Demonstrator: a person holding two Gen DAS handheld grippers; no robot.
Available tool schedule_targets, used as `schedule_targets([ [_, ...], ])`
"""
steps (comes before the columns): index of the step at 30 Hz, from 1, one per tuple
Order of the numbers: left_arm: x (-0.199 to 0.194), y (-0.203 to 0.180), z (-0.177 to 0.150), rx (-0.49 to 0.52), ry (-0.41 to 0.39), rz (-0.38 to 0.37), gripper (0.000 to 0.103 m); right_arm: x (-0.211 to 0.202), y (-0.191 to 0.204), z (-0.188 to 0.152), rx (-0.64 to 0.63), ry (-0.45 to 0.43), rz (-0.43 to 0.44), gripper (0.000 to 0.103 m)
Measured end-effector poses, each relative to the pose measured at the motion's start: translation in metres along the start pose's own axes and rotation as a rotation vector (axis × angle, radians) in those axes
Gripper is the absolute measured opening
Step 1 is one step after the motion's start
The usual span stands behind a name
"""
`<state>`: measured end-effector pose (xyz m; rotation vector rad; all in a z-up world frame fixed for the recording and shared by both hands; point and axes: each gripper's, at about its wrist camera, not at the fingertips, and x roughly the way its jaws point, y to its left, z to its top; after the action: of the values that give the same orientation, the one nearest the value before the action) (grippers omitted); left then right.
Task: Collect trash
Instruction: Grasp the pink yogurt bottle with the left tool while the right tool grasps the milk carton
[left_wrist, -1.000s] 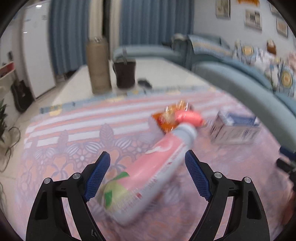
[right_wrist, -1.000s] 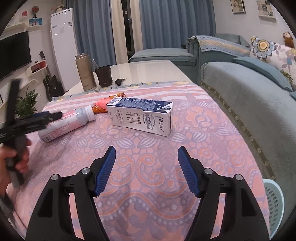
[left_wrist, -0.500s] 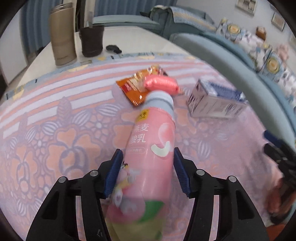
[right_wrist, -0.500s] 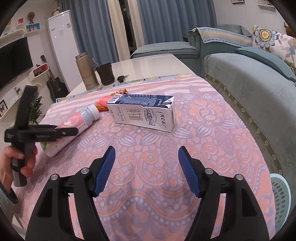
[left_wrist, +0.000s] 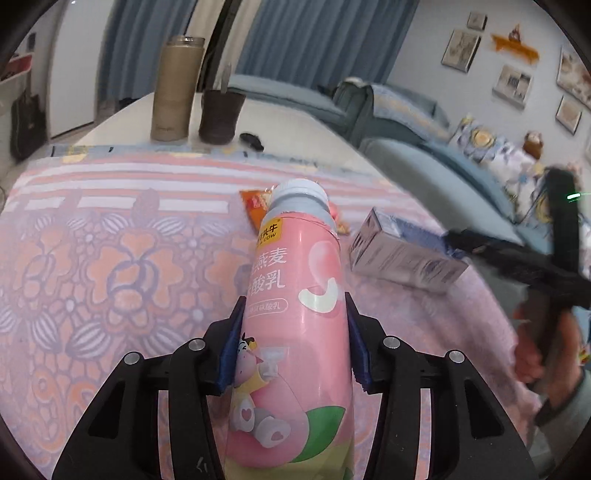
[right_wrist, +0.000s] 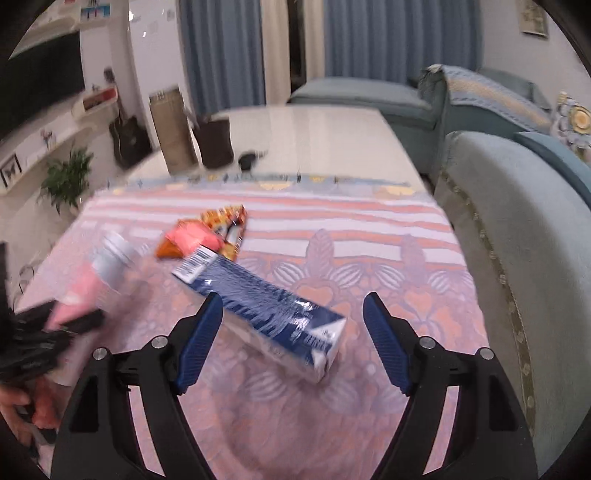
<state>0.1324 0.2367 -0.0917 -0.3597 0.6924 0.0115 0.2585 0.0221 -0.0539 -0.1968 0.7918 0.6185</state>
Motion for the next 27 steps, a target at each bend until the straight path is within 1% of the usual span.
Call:
schedule_targets([
  [2,0.0,0.005,-0.001,-0.03,0.003,-0.016,0.046,0.013,0.003,0.0,-0.02,0.037,0.055,0.074],
  [3,-0.003,0.007,-0.001,-0.039,-0.008,-0.031,0.046,0.016,0.005,-0.002,-0.024,0.05,0.064,0.071],
  [4,-0.006,0.009,-0.002,-0.046,-0.026,-0.039,0.046,0.016,0.008,-0.005,-0.03,0.06,0.076,0.063],
  [6,-0.012,0.009,-0.003,-0.052,-0.041,-0.035,0.047,0.012,0.016,-0.014,-0.037,0.08,0.114,0.055],
  [8,-0.014,0.009,-0.004,-0.057,-0.051,-0.032,0.047,0.002,0.027,-0.023,-0.05,0.079,0.163,0.054],
  [10,-0.017,0.012,-0.004,-0.066,-0.071,-0.025,0.047,-0.016,0.049,-0.04,-0.101,0.056,0.221,0.054],
  [12,-0.019,0.016,-0.005,-0.081,-0.079,-0.031,0.047,-0.028,0.066,-0.049,-0.13,0.031,0.238,0.054],
  [13,-0.019,0.017,-0.005,-0.088,-0.078,-0.036,0.047,-0.031,0.072,-0.051,-0.13,0.035,0.264,0.054],
  [14,-0.02,0.018,-0.005,-0.093,-0.08,-0.037,0.047,-0.032,0.075,-0.052,-0.105,0.052,0.308,0.054],
  [15,-0.021,0.018,-0.005,-0.094,-0.084,-0.04,0.047,-0.033,0.077,-0.051,-0.093,0.053,0.318,0.054],
  [17,-0.02,0.019,-0.003,-0.094,-0.093,-0.046,0.047,-0.036,0.082,-0.051,-0.092,0.043,0.31,0.054],
  [19,-0.021,0.021,-0.003,-0.099,-0.093,-0.049,0.047,-0.04,0.085,-0.048,-0.095,0.009,0.243,0.055],
  [20,-0.022,0.021,-0.003,-0.101,-0.094,-0.051,0.047,-0.039,0.086,-0.046,-0.092,-0.004,0.194,0.058],
  [21,-0.022,0.022,-0.003,-0.102,-0.097,-0.052,0.047,-0.036,0.086,-0.044,-0.089,-0.001,0.171,0.067],
  [23,-0.024,0.022,-0.003,-0.103,-0.101,-0.054,0.047,-0.024,0.088,-0.04,-0.075,0.027,0.167,0.069],
  [25,-0.024,0.023,-0.003,-0.104,-0.1,-0.055,0.047,-0.008,0.095,-0.039,-0.068,0.068,0.171,0.077],
  [26,-0.024,0.022,-0.003,-0.103,-0.101,-0.054,0.047,-0.003,0.099,-0.039,-0.075,0.081,0.147,0.077],
  [27,-0.024,0.022,-0.003,-0.102,-0.103,-0.054,0.047,0.004,0.104,-0.041,-0.083,0.089,0.103,0.077],
])
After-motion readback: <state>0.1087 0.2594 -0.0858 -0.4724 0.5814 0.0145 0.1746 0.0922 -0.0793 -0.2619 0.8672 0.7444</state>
